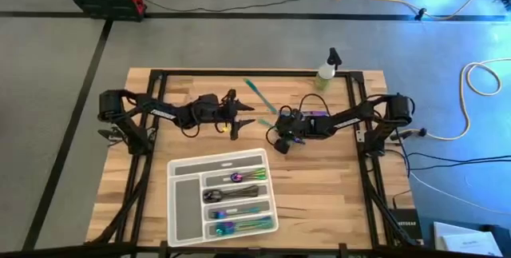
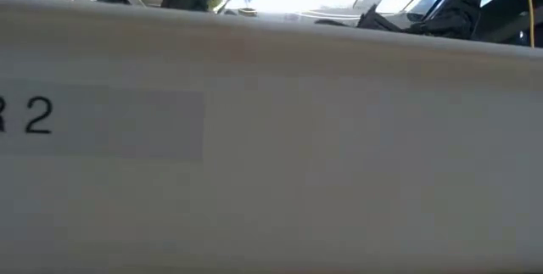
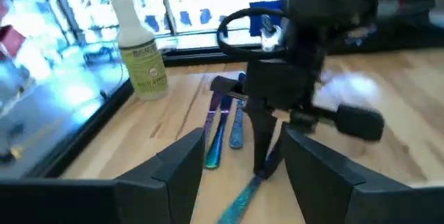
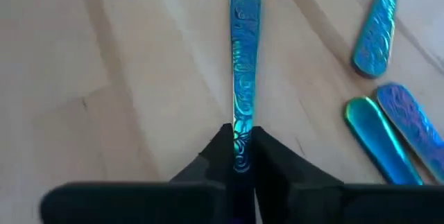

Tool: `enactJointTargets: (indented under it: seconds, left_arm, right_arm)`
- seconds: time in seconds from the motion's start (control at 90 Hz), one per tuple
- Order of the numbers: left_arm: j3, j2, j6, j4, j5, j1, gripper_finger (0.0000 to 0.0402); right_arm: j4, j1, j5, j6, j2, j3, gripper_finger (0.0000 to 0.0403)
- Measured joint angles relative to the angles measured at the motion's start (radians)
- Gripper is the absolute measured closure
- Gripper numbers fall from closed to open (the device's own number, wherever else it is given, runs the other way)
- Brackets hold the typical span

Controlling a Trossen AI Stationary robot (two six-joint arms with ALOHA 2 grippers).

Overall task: Sort silverware
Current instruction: Put the blue table knife into the white silverware tray

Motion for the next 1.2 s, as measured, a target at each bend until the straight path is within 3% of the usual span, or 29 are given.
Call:
enactJointTargets:
  seconds: [0.144, 0.267, 0.356, 0.633, 0.867, 1.2]
  left_arm:
    - [0.074, 0.001, 0.074, -0.239, 0.066, -0.008, 0.022]
    - [0.185, 0.005, 0.09, -0.514, 0.06, -0.008, 0.022]
    - [0.235, 0.011, 0.112, -0.603, 0.042, -0.008, 0.022]
    - [0.303, 0.114, 0.26, -0.692, 0.053, -0.014, 0.022]
    - [0.31, 0.201, 0.179, -0.663, 0.028, 0.003, 0.022]
    - [0.337, 0.223, 0.14, -0.653, 0.086, 0.021, 0.022]
  right_arm:
    - [-0.02, 0.0, -0.017, -0.162, 0.004, 0.026, 0.0392]
    - [-0.039, 0.0, -0.028, -0.227, 0.007, 0.054, 0.038]
    - [-0.066, 0.001, -0.029, -0.251, 0.007, 0.076, 0.0378]
    - [-0.082, 0.001, -0.03, -0.275, 0.008, 0.089, 0.0376]
    - [-0.081, 0.002, -0.028, -0.286, 0.007, 0.09, 0.0386]
    - [-0.073, 0.003, -0.036, -0.301, 0.007, 0.091, 0.0398]
